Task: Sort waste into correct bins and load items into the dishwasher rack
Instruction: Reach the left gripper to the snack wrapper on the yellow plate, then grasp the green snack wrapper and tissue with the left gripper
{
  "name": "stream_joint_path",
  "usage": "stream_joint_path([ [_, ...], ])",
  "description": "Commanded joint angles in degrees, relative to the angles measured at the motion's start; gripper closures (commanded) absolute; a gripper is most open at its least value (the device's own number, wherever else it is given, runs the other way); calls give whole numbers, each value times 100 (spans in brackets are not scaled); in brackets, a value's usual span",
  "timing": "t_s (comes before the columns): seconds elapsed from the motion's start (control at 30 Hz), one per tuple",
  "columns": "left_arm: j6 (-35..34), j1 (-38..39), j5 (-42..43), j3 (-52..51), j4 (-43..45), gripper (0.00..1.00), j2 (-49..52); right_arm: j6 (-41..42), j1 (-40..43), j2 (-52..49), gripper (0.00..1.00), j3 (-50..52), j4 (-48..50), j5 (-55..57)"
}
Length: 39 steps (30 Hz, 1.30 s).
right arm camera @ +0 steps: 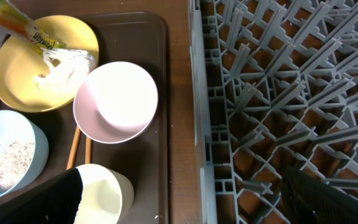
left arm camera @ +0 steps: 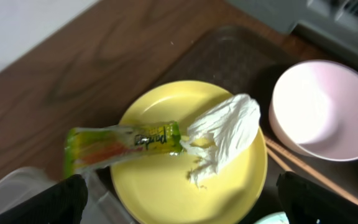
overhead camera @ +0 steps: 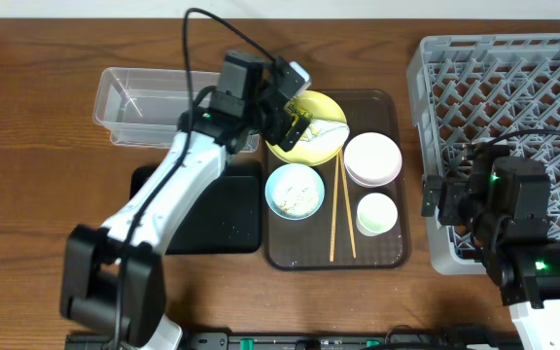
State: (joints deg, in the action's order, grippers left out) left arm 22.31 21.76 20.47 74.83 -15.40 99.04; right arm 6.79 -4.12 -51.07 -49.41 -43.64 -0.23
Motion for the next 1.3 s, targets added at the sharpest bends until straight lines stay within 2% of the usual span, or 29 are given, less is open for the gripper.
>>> stream_joint_path([
  [0.0, 258, 98, 94, 79, 280, 0, 330, -17, -39, 7, 1, -118, -13, -2],
  [0.4, 258, 566, 46, 79, 1102, 0, 1331, -17, -42, 7, 1, -118, -118, -2],
  [0.63, 409, 741, -214, 79, 1213, 1, 1757, -17, -39, 7, 1, -118, -166, -4],
  [0.8, 407, 758, -289, 79, 1375, 7, 1967, -17, -42, 7, 1, -118, -177, -4],
  [0.97, 404, 758, -533, 79, 1419, 28, 2057, -17, -42, 7, 1, -118, -208, -4],
  [1.13, 393, 758, -531, 79, 1416, 53, 2039, -17, -42, 7, 1, -118, -214, -4],
  [1.17, 339, 758, -531, 79, 1405, 60, 2033, -17, -42, 7, 1, -118, -216, -2],
  [1.2, 317, 758, -527, 79, 1394, 71, 2031, -17, -42, 7, 1, -118, -221, -4],
  [1.27, 269, 758, -487, 79, 1320, 81, 1998, -17, -42, 7, 1, -118, -225, -2],
])
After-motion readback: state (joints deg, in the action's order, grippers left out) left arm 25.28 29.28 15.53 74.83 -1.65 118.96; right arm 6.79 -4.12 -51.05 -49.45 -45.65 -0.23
